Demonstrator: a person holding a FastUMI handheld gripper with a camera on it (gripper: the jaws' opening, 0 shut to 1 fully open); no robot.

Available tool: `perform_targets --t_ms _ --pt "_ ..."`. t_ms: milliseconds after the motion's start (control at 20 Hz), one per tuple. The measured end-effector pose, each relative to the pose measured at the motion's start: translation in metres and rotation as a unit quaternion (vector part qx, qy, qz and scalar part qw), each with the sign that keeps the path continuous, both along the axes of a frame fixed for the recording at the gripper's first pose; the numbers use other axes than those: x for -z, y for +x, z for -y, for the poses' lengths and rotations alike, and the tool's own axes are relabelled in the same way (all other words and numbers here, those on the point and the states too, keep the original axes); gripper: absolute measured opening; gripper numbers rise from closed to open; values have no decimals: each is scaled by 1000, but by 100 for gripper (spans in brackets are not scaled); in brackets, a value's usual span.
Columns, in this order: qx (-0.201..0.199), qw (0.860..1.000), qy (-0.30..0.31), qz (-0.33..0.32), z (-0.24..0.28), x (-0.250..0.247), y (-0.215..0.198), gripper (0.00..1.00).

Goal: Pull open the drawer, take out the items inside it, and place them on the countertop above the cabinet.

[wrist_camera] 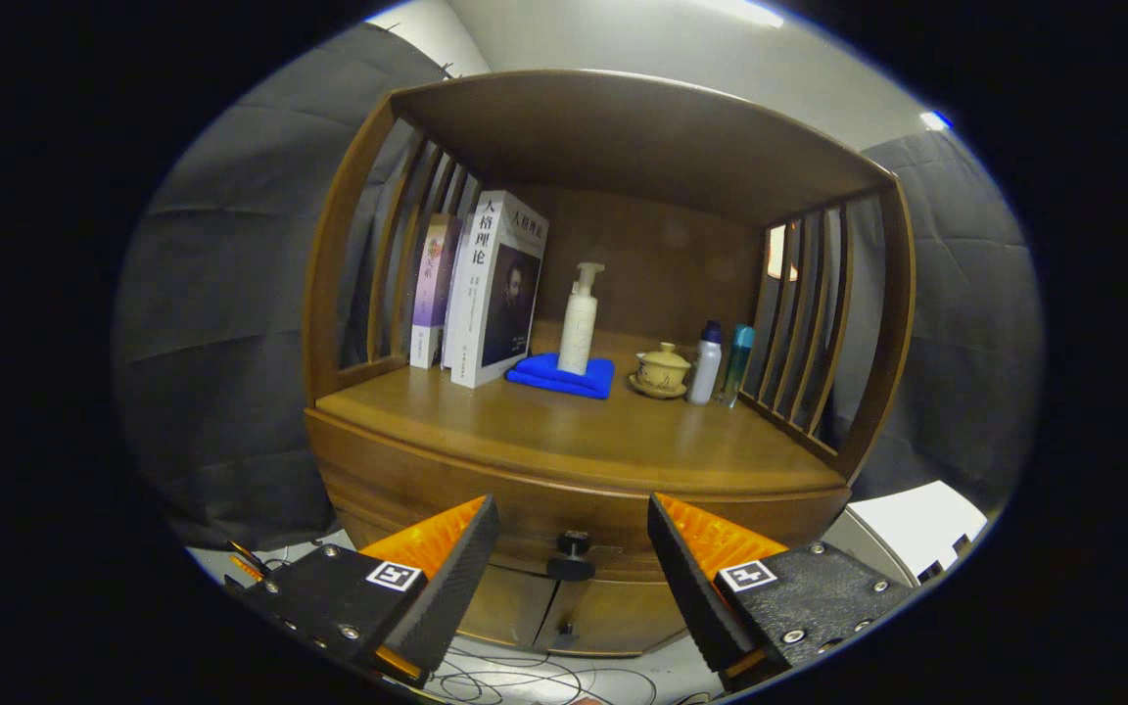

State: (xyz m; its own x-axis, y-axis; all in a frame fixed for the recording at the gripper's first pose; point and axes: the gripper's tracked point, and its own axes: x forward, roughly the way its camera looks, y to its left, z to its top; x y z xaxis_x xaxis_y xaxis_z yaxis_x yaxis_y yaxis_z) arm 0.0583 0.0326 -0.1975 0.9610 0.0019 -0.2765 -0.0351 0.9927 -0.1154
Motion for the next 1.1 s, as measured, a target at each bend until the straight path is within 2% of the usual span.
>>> perform_targets --t_ms 350,550,950,1100 --pt "41 997 67 19 9 39 12 94" --pt "35 997 66 -14 4 76 20 93" --pt "33 997 58 -42 0 108 35 73" --pt "39 997 53 -41 6 113 44 54"
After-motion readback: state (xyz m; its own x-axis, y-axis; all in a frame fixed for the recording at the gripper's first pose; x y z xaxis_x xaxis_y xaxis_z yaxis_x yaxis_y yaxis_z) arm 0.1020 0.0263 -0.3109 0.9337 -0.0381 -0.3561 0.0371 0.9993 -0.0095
